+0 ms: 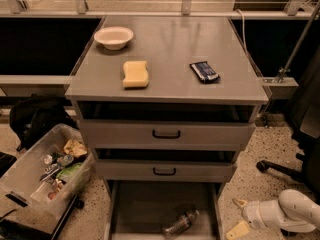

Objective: Pick water bottle from bottom drawer and place on counter

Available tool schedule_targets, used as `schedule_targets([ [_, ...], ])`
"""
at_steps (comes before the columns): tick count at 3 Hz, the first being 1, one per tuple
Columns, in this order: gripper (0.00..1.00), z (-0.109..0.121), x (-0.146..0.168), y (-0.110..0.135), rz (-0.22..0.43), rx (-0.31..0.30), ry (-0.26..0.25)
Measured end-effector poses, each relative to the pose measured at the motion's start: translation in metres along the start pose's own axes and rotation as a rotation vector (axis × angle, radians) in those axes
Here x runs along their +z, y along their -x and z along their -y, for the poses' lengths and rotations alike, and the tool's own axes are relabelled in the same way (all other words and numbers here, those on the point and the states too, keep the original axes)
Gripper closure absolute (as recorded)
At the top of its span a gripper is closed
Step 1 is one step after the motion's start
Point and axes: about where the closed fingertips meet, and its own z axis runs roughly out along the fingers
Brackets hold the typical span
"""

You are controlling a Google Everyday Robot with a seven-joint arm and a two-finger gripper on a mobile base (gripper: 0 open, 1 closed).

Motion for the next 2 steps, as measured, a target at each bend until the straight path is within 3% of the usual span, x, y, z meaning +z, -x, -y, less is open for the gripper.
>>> schedule_targets([
  [1,0.00,0.000,0.000,0.000,0.000,0.000,0.000],
  [2,0.00,-0.014,0.024,-0.003,-0.130,-0.052,0.063],
])
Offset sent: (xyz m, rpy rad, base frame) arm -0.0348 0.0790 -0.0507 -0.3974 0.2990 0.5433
